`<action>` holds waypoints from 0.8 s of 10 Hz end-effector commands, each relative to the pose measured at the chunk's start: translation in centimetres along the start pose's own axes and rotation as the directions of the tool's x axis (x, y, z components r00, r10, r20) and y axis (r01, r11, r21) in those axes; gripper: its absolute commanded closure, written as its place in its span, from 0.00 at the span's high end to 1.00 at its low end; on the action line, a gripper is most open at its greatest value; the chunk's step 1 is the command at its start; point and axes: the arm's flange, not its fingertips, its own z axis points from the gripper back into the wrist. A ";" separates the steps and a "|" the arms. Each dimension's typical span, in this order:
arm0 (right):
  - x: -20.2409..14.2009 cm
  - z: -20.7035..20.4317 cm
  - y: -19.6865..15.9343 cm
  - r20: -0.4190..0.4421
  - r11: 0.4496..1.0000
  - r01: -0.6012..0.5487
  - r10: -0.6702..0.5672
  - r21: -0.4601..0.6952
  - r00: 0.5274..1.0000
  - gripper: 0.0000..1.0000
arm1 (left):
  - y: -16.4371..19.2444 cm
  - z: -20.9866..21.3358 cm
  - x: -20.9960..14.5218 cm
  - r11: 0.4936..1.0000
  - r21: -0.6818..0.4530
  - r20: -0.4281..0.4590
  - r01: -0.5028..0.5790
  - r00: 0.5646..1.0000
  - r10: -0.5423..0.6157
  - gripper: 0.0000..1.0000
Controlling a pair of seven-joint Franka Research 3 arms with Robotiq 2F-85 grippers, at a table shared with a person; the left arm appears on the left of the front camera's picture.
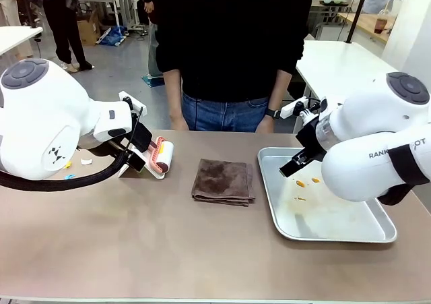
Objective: Clean the surface of the table.
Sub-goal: Hold the Lint Roller with your left hand and the towel with your right hand.
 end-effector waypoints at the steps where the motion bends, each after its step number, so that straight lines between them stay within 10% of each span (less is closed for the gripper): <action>1: 0.0 0.0 0.0 0.001 1.000 0.001 -0.001 0.000 1.000 1.00 | 0.0 0.0 0.0 1.000 0.000 0.000 0.001 1.000 -0.001 1.00; 8: 0.0 0.0 0.0 0.001 1.000 0.001 -0.001 0.000 1.000 1.00 | 0.0 0.0 0.0 1.000 0.000 0.000 0.001 1.000 -0.001 1.00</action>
